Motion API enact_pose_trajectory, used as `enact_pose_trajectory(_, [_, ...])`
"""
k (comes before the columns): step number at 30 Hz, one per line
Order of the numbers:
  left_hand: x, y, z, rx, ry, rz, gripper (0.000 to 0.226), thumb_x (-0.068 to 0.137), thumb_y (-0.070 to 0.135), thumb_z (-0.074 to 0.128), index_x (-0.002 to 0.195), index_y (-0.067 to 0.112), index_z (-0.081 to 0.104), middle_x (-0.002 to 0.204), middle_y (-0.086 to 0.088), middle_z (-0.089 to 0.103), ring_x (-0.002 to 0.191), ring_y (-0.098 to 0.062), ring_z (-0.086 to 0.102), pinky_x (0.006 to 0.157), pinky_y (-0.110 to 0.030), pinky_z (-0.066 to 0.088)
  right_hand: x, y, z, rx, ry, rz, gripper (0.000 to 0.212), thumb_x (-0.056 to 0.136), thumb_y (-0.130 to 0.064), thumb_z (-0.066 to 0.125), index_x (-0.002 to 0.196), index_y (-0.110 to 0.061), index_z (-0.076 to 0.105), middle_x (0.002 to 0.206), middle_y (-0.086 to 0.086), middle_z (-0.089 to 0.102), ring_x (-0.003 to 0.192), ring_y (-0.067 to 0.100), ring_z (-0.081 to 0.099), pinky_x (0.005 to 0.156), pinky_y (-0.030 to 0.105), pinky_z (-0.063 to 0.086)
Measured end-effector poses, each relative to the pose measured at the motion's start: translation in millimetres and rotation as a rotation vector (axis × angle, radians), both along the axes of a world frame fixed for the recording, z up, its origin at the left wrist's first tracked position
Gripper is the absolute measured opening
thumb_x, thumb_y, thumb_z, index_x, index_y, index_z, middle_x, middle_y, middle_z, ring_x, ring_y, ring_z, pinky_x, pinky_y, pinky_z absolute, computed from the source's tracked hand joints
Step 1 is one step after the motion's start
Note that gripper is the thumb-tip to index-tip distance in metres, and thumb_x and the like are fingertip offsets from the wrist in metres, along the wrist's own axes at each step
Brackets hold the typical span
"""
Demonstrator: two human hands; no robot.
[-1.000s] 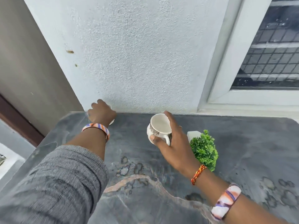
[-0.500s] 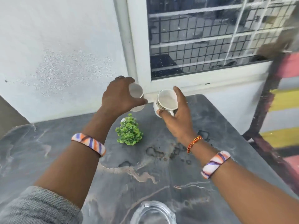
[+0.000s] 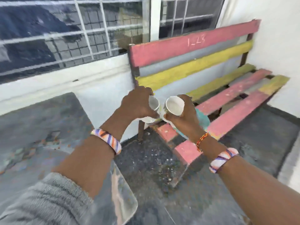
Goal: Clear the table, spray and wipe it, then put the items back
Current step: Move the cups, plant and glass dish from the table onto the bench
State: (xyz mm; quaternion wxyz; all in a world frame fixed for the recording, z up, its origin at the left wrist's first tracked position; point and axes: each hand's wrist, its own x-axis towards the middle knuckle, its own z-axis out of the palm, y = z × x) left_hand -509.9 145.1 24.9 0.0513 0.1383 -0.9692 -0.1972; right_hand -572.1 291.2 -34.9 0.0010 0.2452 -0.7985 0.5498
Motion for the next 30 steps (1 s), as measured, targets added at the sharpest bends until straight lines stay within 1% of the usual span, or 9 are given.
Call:
enact_pose_trajectory(2, [-40,35,-12,0.023,-0.029,-0.051,0.07,0.057,0.039,0.084,0.117,0.017,0.055,0.123,-0.005,0.056,0.116,-0.026,0.052,0.092,-0.035,0.046,-34,40,-7,0.035,0.002,-0.037,0.066,0.056,-0.023,0.065,0.117,-0.006,0.047,0.108,0.002,0.048,0.1,0.019,0.05,0.084,0.024,0.04])
enact_pose_trajectory(6, [-109,78,-35,0.062,-0.078,-0.144,0.074,0.056,0.041,0.083,0.119,0.017,0.054,0.122,-0.005,0.055,0.114,-0.026,0.053,0.088,-0.037,0.047,-88,91,-20,0.107,0.001,-0.084,0.057,0.058,-0.021,0.064,0.111,-0.009,0.048,0.107,0.0,0.046,0.101,0.021,0.048,0.078,0.016,0.033])
enact_pose_trajectory(8, [-150,93,-45,0.065,-0.084,-0.157,0.072,0.059,0.044,0.082,0.119,0.016,0.053,0.122,-0.005,0.055,0.112,-0.026,0.053,0.085,-0.036,0.047,-127,108,-31,0.157,-0.001,-0.118,0.056,0.059,-0.024,0.063,0.112,-0.015,0.046,0.11,0.006,0.049,0.107,0.027,0.049,0.087,0.026,0.036])
enact_pose_trajectory(11, [-211,106,-57,0.086,-0.063,-0.133,0.069,0.06,0.049,0.079,0.115,0.016,0.055,0.118,-0.005,0.056,0.109,-0.026,0.055,0.077,-0.032,0.042,-191,118,-47,0.318,0.003,-0.188,0.072,0.058,-0.038,0.06,0.123,-0.01,0.046,0.122,0.01,0.052,0.12,0.031,0.042,0.098,0.037,0.031])
enact_pose_trajectory(14, [-277,114,-68,0.124,-0.043,-0.103,0.072,0.061,0.05,0.078,0.117,0.012,0.052,0.118,-0.008,0.054,0.11,-0.028,0.054,0.081,-0.034,0.044,-260,123,-62,0.38,-0.044,-0.213,0.072,0.064,-0.041,0.067,0.126,-0.012,0.045,0.126,0.009,0.052,0.125,0.034,0.039,0.102,0.043,0.032])
enact_pose_trajectory(20, [-400,139,-87,0.149,-0.079,-0.084,0.071,0.066,0.04,0.078,0.122,0.009,0.046,0.12,-0.012,0.049,0.11,-0.033,0.053,0.079,-0.036,0.045,-383,143,-91,0.428,-0.086,-0.213,0.066,0.078,-0.016,0.07,0.136,-0.01,0.039,0.132,0.014,0.048,0.127,0.033,0.035,0.107,0.034,0.024])
enact_pose_trajectory(23, [-454,150,-113,0.172,-0.158,-0.023,0.07,0.069,0.034,0.075,0.128,0.012,0.044,0.126,-0.013,0.044,0.115,-0.035,0.051,0.086,-0.039,0.047,-443,156,-116,0.493,-0.118,-0.196,0.069,0.077,-0.012,0.069,0.138,-0.011,0.037,0.134,0.015,0.047,0.128,0.033,0.035,0.11,0.035,0.022])
enact_pose_trajectory(26, [-496,157,-145,0.213,-0.241,0.086,0.066,0.071,0.028,0.074,0.127,0.011,0.044,0.127,-0.013,0.042,0.116,-0.036,0.05,0.089,-0.041,0.048,-502,162,-151,0.537,-0.184,-0.151,0.071,0.072,-0.019,0.067,0.136,-0.008,0.038,0.133,0.014,0.046,0.127,0.035,0.035,0.101,0.03,0.027])
enact_pose_trajectory(30, [-551,174,-202,0.265,-0.342,0.243,0.064,0.069,0.027,0.076,0.123,0.009,0.047,0.125,-0.014,0.044,0.114,-0.036,0.05,0.089,-0.04,0.048,-574,169,-204,0.657,-0.226,-0.016,0.068,0.073,-0.009,0.068,0.132,-0.004,0.036,0.13,0.016,0.044,0.123,0.038,0.037,0.096,0.029,0.024])
